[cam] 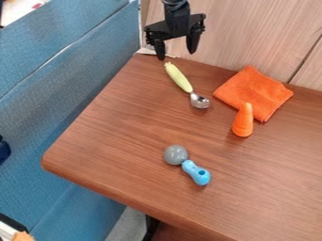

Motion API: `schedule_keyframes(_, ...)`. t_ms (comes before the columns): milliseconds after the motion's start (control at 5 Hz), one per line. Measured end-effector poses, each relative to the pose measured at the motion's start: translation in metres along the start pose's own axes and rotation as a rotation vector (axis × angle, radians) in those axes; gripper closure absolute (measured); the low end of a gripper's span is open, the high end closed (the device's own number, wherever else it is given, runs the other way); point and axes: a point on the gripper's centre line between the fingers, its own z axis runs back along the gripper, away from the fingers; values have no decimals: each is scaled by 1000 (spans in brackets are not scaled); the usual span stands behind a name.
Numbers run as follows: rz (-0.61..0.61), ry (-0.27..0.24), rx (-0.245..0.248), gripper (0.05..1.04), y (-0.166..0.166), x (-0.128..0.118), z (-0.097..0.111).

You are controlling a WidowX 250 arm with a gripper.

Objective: Take the orange object and put it on the left side of the table

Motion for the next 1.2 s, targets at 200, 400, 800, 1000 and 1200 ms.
schedule_keyframes(200,-2,-42,-29,83,-6,9,-21)
schedule_keyframes(400,-84,-73,-15,83,-3,50,-32)
schedule_keyframes(800,-187,-8,108,83,5,98,14)
schedule_keyframes(1000,-307,-20,172,83,25,127,21)
schedule_keyframes(1200,-409,-33,190,83,41,147,22)
